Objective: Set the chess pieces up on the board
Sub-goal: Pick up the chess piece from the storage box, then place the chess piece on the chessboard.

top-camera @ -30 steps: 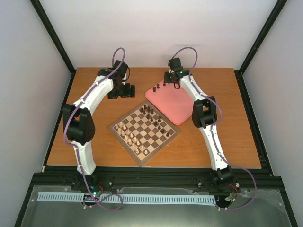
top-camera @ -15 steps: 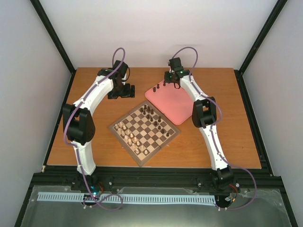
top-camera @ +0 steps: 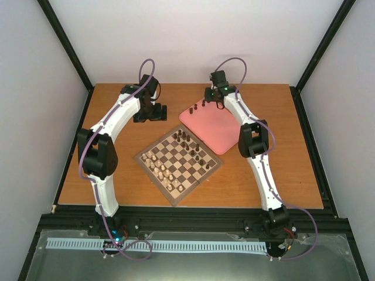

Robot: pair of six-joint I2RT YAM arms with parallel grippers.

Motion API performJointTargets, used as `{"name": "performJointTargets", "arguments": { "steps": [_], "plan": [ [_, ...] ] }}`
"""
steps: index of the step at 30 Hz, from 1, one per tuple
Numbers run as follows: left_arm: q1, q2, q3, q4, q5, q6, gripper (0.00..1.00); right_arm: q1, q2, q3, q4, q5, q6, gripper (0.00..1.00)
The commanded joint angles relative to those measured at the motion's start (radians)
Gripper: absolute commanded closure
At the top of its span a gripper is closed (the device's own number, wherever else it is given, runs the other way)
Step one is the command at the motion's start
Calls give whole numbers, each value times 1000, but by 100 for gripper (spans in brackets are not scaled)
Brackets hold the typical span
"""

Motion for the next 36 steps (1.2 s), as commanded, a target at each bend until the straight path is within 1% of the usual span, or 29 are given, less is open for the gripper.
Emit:
{"name": "performJointTargets", "arguments": {
  "steps": [1, 3, 7, 12, 16, 18, 23, 26, 30, 36],
  "plan": [
    [-2, 8, 36, -16, 6, 0, 0, -9, 22, 32, -4, 3, -13, 94],
    [-2, 7, 35, -14, 5, 0, 0, -8, 10, 32, -8, 7, -23, 97],
    [-2, 6, 37, -13, 5, 0, 0, -9, -38, 24, -28, 46, -39, 97],
    [-2, 6, 40, -11, 6, -1, 0, -8, -164, -53, -15, 66, -76, 97],
    [-2, 6, 46, -13, 9, 0, 0, -6, -249, -88, -77, 41, -84, 97],
    [-2, 5, 51, -13, 7, -1, 0, 5, -305, -159, -99, 33, -82, 97],
    [-2, 9, 63, -14, -1, 0, 0, 74, -518, -487, -52, 32, -74, 97],
    [-1, 9, 66, -11, 3, -1, 0, 128, -620, -638, -35, 22, -47, 97],
    [-2, 1, 60, -7, 7, -2, 0, 203, -703, -757, -42, 22, -35, 97],
    [-2, -11, 58, -11, 1, 6, 0, 280, -780, -858, -60, 76, 3, 97]
  ]
}}
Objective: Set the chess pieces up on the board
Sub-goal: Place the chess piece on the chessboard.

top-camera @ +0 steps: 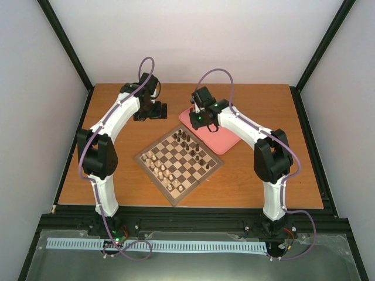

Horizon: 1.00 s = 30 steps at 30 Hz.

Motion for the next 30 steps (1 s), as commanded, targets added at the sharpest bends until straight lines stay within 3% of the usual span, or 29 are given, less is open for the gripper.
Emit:
{"name": "performJointTargets", "arguments": {
  "steps": [1, 6, 30],
  "plan": [
    [-2, -13, 37, -12, 0, 6, 0, 31, -99, -76, -4, 56, 50, 97],
    [-2, -20, 42, -10, 7, 4, 0, 54, -136, -166, 10, 51, 73, 97],
    [-1, -24, 32, 1, 4, 0, 0, 120, -100, -277, 98, 21, 36, 97]
  ]
}}
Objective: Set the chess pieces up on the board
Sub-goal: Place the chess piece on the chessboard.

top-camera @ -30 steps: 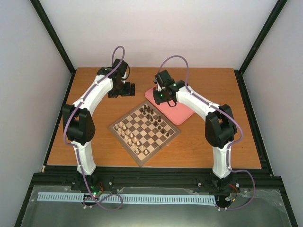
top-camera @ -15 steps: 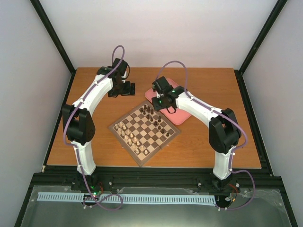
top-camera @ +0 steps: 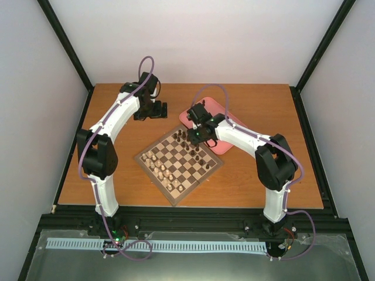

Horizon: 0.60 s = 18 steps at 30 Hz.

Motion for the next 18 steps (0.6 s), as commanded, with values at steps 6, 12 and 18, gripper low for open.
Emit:
{"name": "performJointTargets", "arguments": {
  "steps": [6, 12, 18],
  "plan": [
    [-1, -28, 16, 3, -11, 2, 0, 6, 22, -20, 89, 6, -37, 97],
    [-1, -29, 12, 4, -9, 3, 0, 6, 31, -44, 132, 20, -41, 97],
    [-3, -27, 5, 6, -5, 1, 0, 6, 41, -50, 142, 23, -45, 97]
  ]
}}
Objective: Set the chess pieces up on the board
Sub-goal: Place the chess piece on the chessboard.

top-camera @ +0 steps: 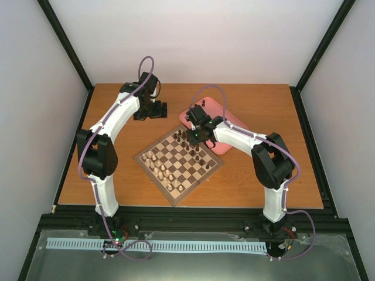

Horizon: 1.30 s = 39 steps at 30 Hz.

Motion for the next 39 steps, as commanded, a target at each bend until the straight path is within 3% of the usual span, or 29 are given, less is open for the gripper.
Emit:
{"name": "performJointTargets", "arguments": {
  "steps": [1, 39],
  "plan": [
    [-1, -27, 4, 6, -1, 1, 0, 6, 17, -13, 35, 18, -11, 96],
    [-2, -18, -3, 12, 12, -2, 0, 27, -35, -50, 38, 7, -53, 96]
  ]
}}
